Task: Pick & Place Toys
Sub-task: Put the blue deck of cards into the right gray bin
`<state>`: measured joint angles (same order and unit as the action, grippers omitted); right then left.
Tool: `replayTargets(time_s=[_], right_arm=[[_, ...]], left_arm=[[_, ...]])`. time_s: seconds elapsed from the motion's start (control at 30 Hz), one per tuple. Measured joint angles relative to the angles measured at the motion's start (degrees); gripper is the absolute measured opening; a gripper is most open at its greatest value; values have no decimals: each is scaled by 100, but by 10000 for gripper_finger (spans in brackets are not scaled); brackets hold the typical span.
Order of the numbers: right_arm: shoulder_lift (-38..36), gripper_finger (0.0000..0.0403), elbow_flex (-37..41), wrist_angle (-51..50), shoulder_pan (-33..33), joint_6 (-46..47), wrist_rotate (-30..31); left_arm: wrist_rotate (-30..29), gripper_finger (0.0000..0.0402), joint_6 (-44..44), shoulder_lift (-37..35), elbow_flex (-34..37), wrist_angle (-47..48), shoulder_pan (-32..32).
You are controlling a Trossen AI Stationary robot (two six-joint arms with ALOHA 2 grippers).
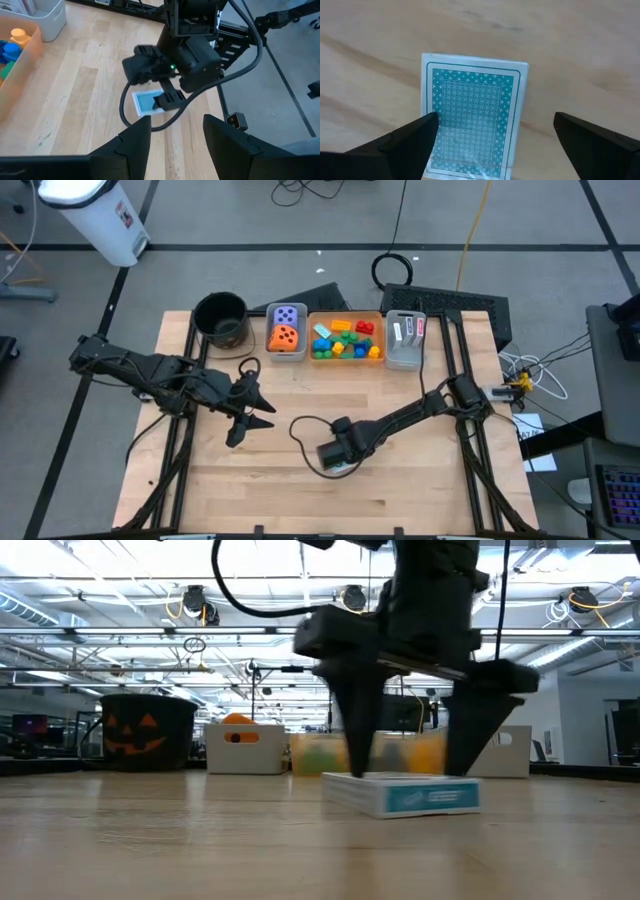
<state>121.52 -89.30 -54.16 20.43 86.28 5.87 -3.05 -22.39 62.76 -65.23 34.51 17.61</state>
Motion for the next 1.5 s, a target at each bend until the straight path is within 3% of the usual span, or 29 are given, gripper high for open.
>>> replayTargets(time_s=[0.3,0.6,1.07,1.5], right_arm=[[-222,389,4,-1102,2,-8,96],[-778,389,29,-931,13,172,672],[-760,389,26,-282,-19,286,763],[-755,389,590,94,-59,451,444]], left_arm=[[2,186,2,-2,0,4,0],[4,186,7,-2,0,2,0],[5,186,15,-2,0,0,0],[7,186,9,-2,0,2,1]])
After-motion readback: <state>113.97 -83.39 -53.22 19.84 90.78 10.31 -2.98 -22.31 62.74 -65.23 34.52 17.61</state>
